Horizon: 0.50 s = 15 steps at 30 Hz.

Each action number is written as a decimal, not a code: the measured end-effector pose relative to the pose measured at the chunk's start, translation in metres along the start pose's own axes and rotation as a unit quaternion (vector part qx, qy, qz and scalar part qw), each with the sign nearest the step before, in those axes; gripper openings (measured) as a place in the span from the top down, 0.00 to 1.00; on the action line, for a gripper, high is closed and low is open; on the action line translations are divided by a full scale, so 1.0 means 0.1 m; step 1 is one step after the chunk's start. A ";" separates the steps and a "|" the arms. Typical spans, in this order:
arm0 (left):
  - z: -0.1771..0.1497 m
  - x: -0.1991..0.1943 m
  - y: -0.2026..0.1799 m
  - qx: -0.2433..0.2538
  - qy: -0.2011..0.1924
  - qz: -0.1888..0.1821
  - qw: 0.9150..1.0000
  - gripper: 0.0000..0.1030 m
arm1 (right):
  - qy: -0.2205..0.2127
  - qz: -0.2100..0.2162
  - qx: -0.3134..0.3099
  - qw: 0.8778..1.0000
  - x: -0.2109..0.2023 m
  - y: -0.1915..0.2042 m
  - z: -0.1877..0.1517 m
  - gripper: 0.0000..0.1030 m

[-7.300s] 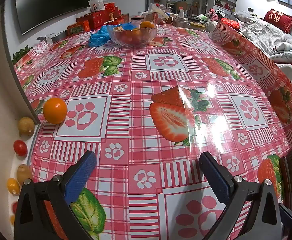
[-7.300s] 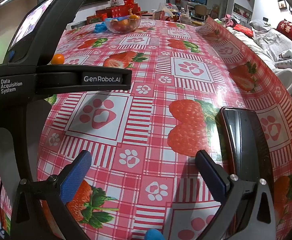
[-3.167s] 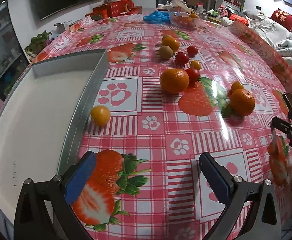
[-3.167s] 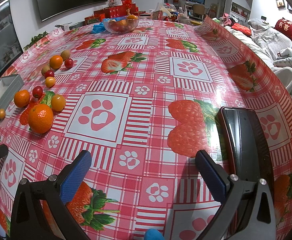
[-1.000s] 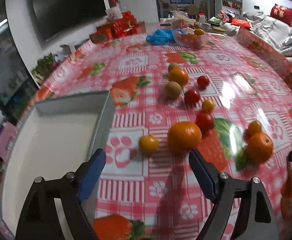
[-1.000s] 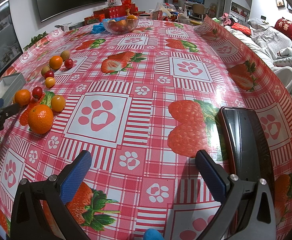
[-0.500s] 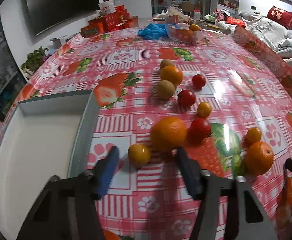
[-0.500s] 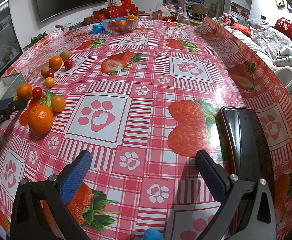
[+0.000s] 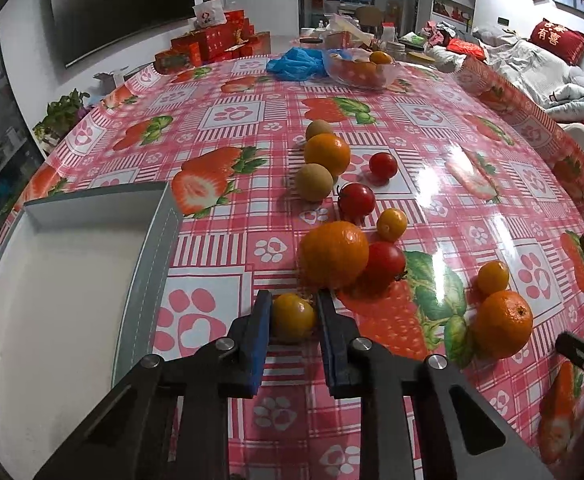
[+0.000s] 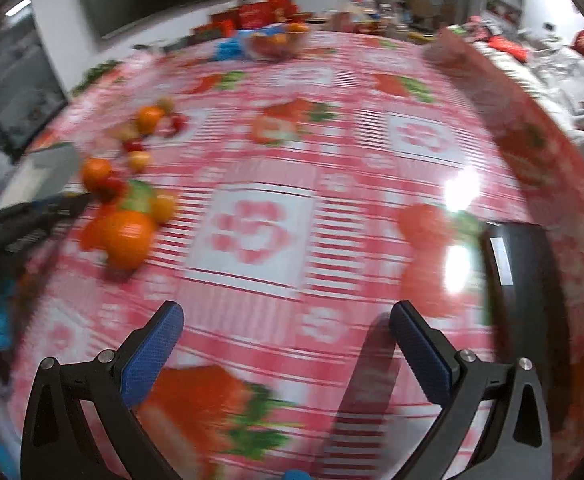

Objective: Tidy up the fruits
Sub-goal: 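Close the left gripper on the small yellow cherry tomato, then grasp a tangerine with the right gripper while the left gripper lifts the yellow tomato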

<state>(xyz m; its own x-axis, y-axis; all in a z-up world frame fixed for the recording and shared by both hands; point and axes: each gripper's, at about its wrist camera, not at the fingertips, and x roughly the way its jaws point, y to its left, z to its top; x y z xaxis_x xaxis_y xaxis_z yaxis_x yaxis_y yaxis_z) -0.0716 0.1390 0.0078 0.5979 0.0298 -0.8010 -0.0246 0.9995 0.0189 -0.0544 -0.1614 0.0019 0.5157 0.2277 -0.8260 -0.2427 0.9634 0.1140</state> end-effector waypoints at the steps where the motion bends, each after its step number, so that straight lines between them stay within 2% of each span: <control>1: 0.00 0.00 0.00 0.002 -0.001 0.002 1.000 0.77 | 0.001 0.014 -0.003 1.000 0.02 0.07 0.04 0.00; 7: 0.00 0.00 0.02 -0.007 -0.001 -0.004 1.000 0.77 | 0.003 0.056 -0.030 0.998 0.14 0.46 0.27 0.01; 10: -0.01 0.00 0.02 -0.011 -0.002 -0.005 1.000 0.77 | 0.003 0.052 -0.048 0.998 0.21 0.63 0.33 0.09; 11: -0.01 0.00 0.02 -0.012 -0.002 -0.005 1.000 0.77 | 0.004 0.050 -0.055 0.997 0.23 0.67 0.35 0.15; 12: -0.01 0.00 0.02 -0.014 -0.001 -0.005 1.000 0.77 | 0.007 0.052 -0.058 0.997 0.25 0.70 0.37 0.26; 13: -0.01 0.00 0.02 -0.014 -0.001 -0.004 1.000 0.77 | 0.009 0.049 -0.061 0.997 0.27 0.73 0.37 0.30; 14: -0.01 0.00 0.02 -0.014 -0.002 -0.003 1.000 0.77 | 0.009 0.049 -0.064 0.997 0.26 0.75 0.38 0.42; 15: -0.01 0.00 0.02 -0.015 -0.002 -0.003 1.000 0.77 | 0.012 0.059 -0.064 0.996 0.25 0.77 0.37 0.59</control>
<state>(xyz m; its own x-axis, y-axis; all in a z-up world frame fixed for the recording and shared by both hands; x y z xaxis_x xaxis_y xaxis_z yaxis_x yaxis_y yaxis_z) -0.0727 0.1410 0.0069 0.6011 0.0236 -0.7989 -0.0441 0.9990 -0.0038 -0.0298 -0.0764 0.0107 0.4588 0.3330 -0.8238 -0.4041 0.9039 0.1403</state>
